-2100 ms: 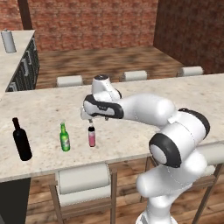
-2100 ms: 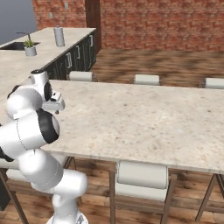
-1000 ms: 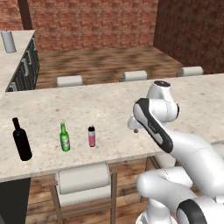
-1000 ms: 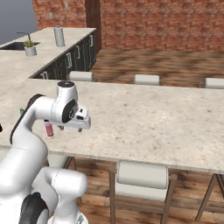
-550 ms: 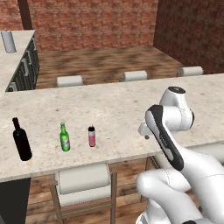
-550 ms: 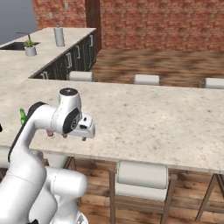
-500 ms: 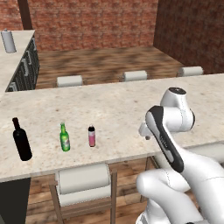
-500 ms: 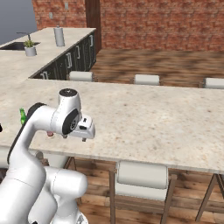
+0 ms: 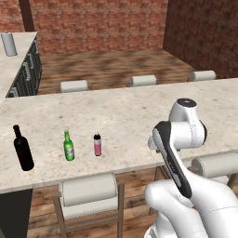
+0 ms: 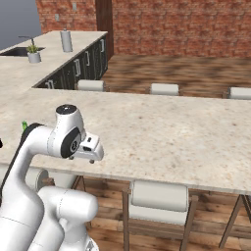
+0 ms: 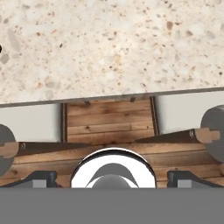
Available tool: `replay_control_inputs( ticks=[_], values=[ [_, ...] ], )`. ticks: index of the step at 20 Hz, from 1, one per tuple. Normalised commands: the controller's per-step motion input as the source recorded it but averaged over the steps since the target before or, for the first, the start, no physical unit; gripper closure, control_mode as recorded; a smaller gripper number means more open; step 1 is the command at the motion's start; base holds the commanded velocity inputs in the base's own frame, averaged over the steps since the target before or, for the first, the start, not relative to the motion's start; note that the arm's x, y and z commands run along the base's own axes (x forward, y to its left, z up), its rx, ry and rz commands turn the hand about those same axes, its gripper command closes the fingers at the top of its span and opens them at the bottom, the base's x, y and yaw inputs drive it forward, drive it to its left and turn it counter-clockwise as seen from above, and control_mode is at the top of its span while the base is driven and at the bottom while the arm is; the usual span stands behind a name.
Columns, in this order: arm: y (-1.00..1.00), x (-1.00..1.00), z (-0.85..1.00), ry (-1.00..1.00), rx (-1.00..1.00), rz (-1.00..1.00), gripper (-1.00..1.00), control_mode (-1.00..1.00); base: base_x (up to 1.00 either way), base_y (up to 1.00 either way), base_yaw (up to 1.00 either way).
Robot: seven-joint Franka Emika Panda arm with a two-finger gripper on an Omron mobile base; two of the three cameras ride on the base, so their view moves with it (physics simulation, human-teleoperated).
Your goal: Move the drinks to the dining counter.
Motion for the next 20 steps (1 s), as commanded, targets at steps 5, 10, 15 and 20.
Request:
replay_control_inputs(
  ticks=[5, 10, 15, 20],
  values=[
    [0.0, -0.01, 0.0, 0.0, 0.0, 0.0, -1.0, 1.0, -0.1, -0.03, 0.0],
    [0.0, 0.0, 0.0, 0.0, 0.0, 0.0, -1.0, 1.0, -0.27, 0.14, -0.02],
    [0.0, 0.0, 0.0, 0.0, 0.0, 0.0, -1.0, 1.0, -0.77, 0.01, -0.05],
    [0.0, 0.0, 0.0, 0.0, 0.0, 0.0, -1.0, 1.0, -1.0, 0.53, 0.0]
  ],
)
